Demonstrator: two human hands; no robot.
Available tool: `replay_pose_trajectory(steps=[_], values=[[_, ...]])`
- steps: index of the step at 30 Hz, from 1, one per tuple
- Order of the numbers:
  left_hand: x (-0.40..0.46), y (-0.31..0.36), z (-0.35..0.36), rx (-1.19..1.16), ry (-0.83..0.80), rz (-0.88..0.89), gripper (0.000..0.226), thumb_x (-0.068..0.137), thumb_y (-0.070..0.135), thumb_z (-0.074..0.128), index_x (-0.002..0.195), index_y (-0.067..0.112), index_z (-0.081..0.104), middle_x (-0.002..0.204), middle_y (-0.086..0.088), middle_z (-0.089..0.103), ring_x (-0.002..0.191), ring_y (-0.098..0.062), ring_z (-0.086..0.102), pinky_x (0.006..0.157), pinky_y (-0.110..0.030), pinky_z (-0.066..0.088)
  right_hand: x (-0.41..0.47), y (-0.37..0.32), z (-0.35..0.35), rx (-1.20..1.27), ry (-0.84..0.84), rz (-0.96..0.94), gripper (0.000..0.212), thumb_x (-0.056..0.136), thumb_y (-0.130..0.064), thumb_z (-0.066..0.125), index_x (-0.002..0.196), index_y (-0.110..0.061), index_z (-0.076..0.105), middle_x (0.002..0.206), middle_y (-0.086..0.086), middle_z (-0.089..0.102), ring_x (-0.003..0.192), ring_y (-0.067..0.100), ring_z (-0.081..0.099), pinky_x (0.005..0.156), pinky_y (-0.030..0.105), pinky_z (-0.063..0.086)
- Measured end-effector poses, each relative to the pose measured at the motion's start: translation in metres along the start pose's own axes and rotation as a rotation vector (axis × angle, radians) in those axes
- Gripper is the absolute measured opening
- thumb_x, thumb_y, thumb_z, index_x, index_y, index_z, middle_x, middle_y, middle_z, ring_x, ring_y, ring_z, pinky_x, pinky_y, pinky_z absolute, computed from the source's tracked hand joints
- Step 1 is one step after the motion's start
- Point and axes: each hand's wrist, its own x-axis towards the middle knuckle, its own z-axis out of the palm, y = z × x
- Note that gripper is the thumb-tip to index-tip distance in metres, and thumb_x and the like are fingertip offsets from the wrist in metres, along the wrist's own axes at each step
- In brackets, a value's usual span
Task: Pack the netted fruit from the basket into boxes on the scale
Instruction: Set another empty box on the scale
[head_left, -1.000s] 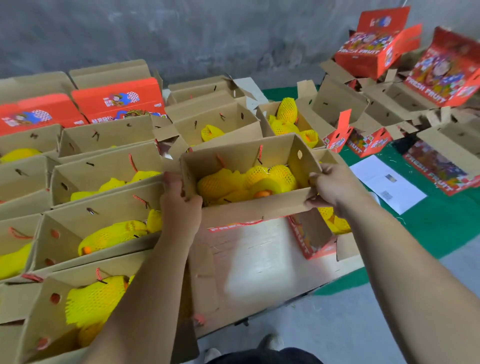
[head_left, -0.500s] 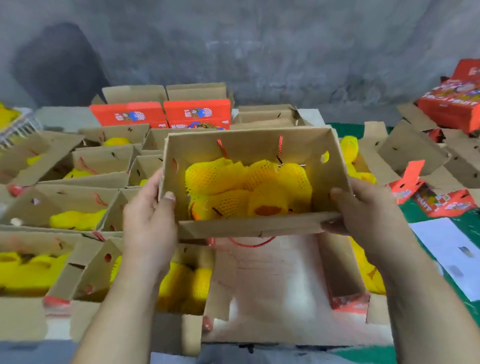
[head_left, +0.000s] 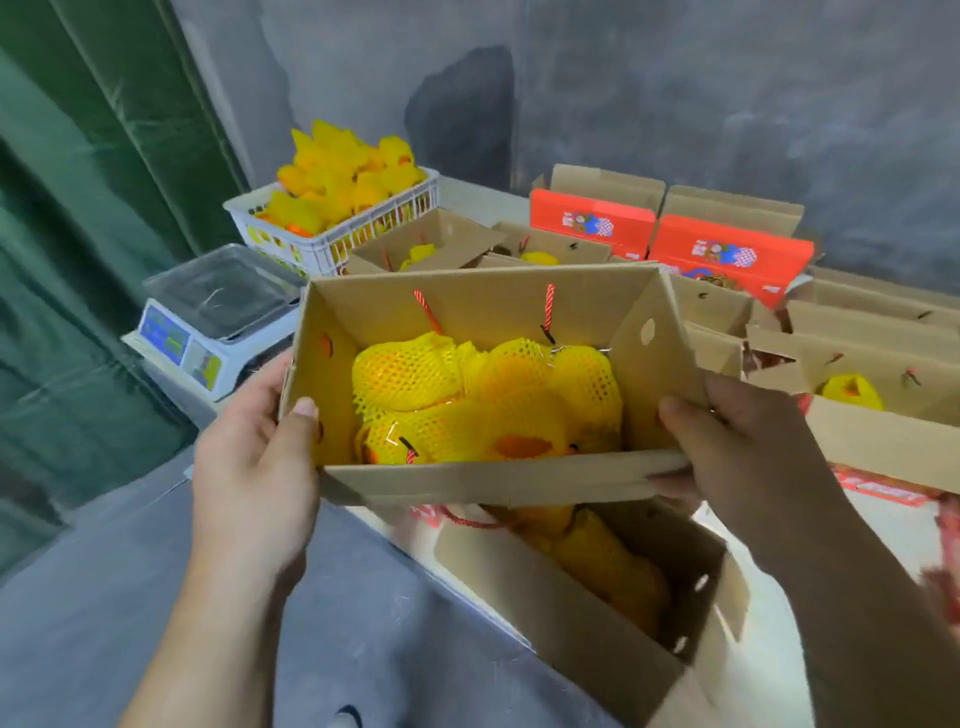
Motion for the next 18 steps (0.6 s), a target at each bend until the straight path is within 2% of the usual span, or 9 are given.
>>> replay_pose_trajectory(steps=[2,3,5,7,10,12,15,16,18], values=[[0.032,-0.009,-0.040,0.023,0.030,0.014,0.052,0.101,-0.002,0.049,0.131,0.034,0.072,0.108,0.008,0.079,0.087,-0.015,0.069,0.077,-0.037,0.061,0.013,-0.020,0.051,-0.004,0.003,-0.008,0.017,0.102,-0.027,0.057,0.098,-0.038,0.068,0.077,-0.012,0.066,0.074,0.011,0.073,0.058,0.039,0.065],[0.051,-0.013,-0.062,0.017,0.044,0.013,0.052,0.101,-0.001,0.049,0.131,0.034,0.072,0.109,0.006,0.079,0.086,-0.015,0.070,0.075,-0.035,0.062,0.020,-0.032,0.080,0.003,0.012,-0.014,0.011,0.099,-0.029,0.057,0.099,-0.033,0.068,0.078,-0.003,0.066,0.072,0.014,0.074,0.057,0.041,0.064],[0.092,-0.020,-0.106,0.035,0.064,-0.003,0.051,0.100,0.000,0.051,0.127,0.036,0.074,0.103,0.006,0.080,0.076,-0.008,0.066,0.068,-0.023,0.059,0.034,-0.057,0.137,0.004,0.013,-0.039,0.019,0.090,-0.034,0.055,0.102,-0.023,0.065,0.083,0.014,0.063,0.070,0.024,0.073,0.054,0.042,0.064],[0.129,-0.024,-0.152,0.087,0.087,-0.022,0.051,0.098,0.003,0.051,0.123,0.040,0.075,0.098,0.010,0.079,0.073,-0.007,0.063,0.066,-0.021,0.057,0.045,-0.078,0.193,0.007,-0.022,-0.032,0.025,0.087,-0.037,0.052,0.100,-0.022,0.067,0.076,0.010,0.063,0.067,0.027,0.072,0.053,0.041,0.064],[0.189,-0.025,-0.208,0.119,0.084,-0.036,0.052,0.102,0.003,0.050,0.126,0.042,0.073,0.106,0.010,0.080,0.079,-0.009,0.068,0.079,-0.039,0.061,0.063,-0.102,0.272,0.058,-0.047,-0.006,0.020,0.090,-0.034,0.051,0.095,-0.036,0.071,0.076,-0.008,0.067,0.068,0.016,0.074,0.055,0.040,0.064],[0.227,-0.028,-0.236,0.167,0.066,-0.020,0.054,0.102,0.002,0.050,0.127,0.044,0.072,0.110,0.017,0.078,0.086,0.000,0.071,0.085,-0.034,0.063,0.077,-0.113,0.316,0.082,-0.051,0.030,0.025,0.097,-0.026,0.054,0.090,-0.042,0.071,0.073,-0.016,0.066,0.071,0.020,0.073,0.055,0.039,0.064],[0.283,-0.038,-0.261,0.195,0.017,0.002,0.060,0.100,0.001,0.050,0.124,0.051,0.072,0.111,0.027,0.076,0.095,0.012,0.069,0.083,-0.014,0.058,0.107,-0.130,0.366,0.087,-0.063,0.084,0.017,0.099,-0.015,0.052,0.091,-0.017,0.067,0.063,-0.001,0.054,0.067,0.033,0.068,0.055,0.046,0.064],[0.304,-0.045,-0.266,0.187,-0.003,-0.001,0.062,0.100,-0.001,0.049,0.123,0.053,0.072,0.112,0.026,0.076,0.099,0.011,0.070,0.083,-0.014,0.058,0.120,-0.136,0.380,0.077,-0.061,0.089,0.017,0.100,-0.014,0.052,0.090,-0.012,0.066,0.067,0.004,0.052,0.065,0.036,0.067,0.055,0.048,0.064],[0.350,-0.063,-0.273,0.178,-0.037,-0.022,0.065,0.101,-0.003,0.047,0.124,0.052,0.071,0.116,0.022,0.076,0.109,0.001,0.071,0.092,-0.028,0.058,0.150,-0.146,0.408,0.051,-0.060,0.089,0.018,0.103,-0.012,0.053,0.089,-0.007,0.063,0.067,0.006,0.051,0.058,0.031,0.067,0.056,0.053,0.063]])
